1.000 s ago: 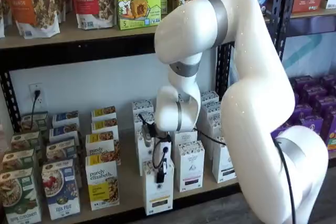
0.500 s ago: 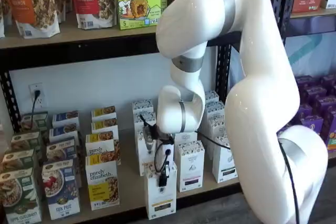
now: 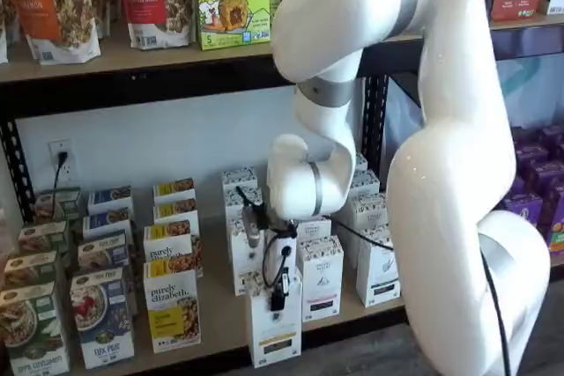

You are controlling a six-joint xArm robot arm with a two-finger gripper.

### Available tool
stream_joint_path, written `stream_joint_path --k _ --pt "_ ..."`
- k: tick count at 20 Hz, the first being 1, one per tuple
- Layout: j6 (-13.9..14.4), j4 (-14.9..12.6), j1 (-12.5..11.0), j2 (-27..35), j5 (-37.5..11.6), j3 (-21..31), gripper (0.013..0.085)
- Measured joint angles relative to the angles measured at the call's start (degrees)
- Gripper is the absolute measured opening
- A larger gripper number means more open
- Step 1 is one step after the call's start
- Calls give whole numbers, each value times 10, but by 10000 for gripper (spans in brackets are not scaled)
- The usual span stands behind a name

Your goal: Pick up the white box with a yellow strip in the middle, on the bottom shelf, the fourth box from the left

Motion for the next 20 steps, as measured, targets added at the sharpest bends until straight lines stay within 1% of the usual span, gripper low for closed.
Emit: stream_joint_path --k 1,4,6,8,9,11,14,16,20 --pt "10 -10 -1 -8 1 7 490" --pt "16 -16 -1 -38 15 26 490" --pt "31 -33 -3 -59 14 41 490" --pt "63 -70 -7 -76 13 54 490" --pt "83 -93 -9 -89 21 60 490" --pt "103 -115 -11 -108 33 68 490" --pt "117 -130 -12 -131 59 74 490" --pt "123 -136 -12 -143 66 78 490" --pt "123 -134 -11 -175 91 89 490"
